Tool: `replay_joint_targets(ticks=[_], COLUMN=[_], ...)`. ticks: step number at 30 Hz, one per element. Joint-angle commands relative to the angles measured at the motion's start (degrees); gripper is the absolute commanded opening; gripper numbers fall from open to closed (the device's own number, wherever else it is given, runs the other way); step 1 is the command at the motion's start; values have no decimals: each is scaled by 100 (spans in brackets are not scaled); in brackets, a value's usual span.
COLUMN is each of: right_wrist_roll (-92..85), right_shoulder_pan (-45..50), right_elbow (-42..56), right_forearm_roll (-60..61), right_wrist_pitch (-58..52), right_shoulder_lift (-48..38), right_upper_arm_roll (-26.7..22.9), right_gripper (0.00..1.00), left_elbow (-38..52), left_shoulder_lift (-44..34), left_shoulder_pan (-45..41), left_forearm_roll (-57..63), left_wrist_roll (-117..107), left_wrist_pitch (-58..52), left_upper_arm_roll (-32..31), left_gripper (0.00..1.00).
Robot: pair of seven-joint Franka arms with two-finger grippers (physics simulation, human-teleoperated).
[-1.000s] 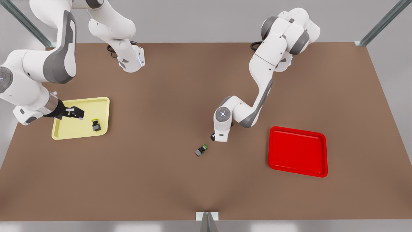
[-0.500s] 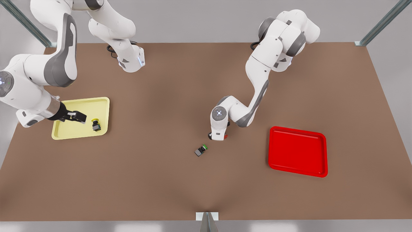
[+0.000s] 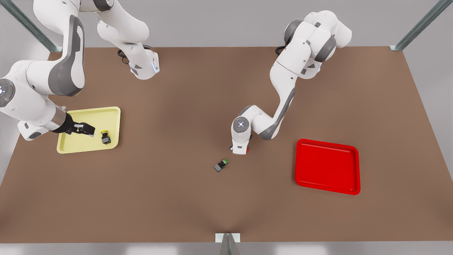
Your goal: Place the switches on the corresponding trays according to their colors
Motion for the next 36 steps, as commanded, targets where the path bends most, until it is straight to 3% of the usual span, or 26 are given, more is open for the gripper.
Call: replay_joint_targets(ticks=[1,36], right_wrist_roll=[9,70], right_shoulder_pan=[7,77], right_elbow=[0,18], right_forearm_roll=[2,2], right_wrist_pitch=[-5,4], right_shoulder_lift=[0,17], right_upper_arm_roll=[0,0], right_gripper=[100,100], left_elbow=[0,0], left_shoulder_lift=[0,-35], left_shoulder_pan=[0,0], left_forearm_roll=[1,10], left_wrist_roll=[0,18], left_wrist_pitch=[0,-70], left_upper_arm_roll=[0,0], left_gripper=[55,52])
